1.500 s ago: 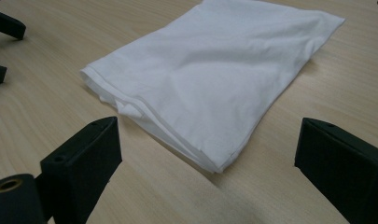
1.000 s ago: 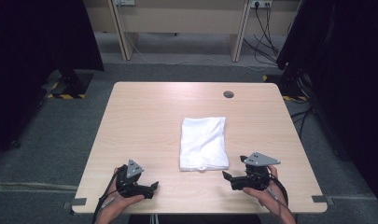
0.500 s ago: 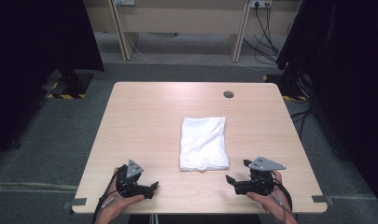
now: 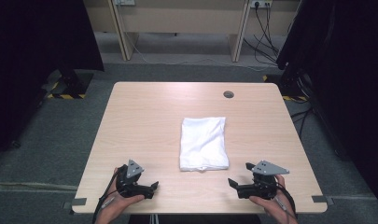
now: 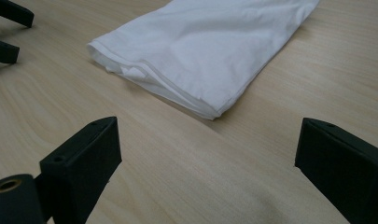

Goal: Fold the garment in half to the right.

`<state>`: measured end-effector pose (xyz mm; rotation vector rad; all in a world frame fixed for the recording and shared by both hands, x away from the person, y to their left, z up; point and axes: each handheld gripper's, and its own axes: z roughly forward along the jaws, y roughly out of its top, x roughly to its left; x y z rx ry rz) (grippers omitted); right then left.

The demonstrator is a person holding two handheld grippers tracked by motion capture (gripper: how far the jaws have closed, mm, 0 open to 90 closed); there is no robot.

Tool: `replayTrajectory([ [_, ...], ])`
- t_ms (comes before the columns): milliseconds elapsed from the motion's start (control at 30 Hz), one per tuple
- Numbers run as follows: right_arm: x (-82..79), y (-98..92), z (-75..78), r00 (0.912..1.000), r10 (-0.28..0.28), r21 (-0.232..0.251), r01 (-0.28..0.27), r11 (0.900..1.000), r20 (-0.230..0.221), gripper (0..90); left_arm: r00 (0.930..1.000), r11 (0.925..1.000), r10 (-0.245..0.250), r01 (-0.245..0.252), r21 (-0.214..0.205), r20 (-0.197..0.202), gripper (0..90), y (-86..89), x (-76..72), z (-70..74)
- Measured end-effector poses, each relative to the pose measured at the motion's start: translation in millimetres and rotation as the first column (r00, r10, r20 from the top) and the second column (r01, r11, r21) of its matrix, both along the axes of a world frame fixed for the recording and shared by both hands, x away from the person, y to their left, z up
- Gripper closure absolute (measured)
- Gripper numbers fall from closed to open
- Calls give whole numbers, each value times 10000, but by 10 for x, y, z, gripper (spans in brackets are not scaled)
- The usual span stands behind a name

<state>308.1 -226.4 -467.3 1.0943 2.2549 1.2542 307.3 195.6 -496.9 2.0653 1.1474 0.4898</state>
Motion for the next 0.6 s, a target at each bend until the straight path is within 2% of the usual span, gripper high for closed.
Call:
replayTrajectory([
  [600,-91,-19,-60,10000,7,-44,-7,10000,-74,71,10000,10000,3,-3,1,2,8,0,0,0],
])
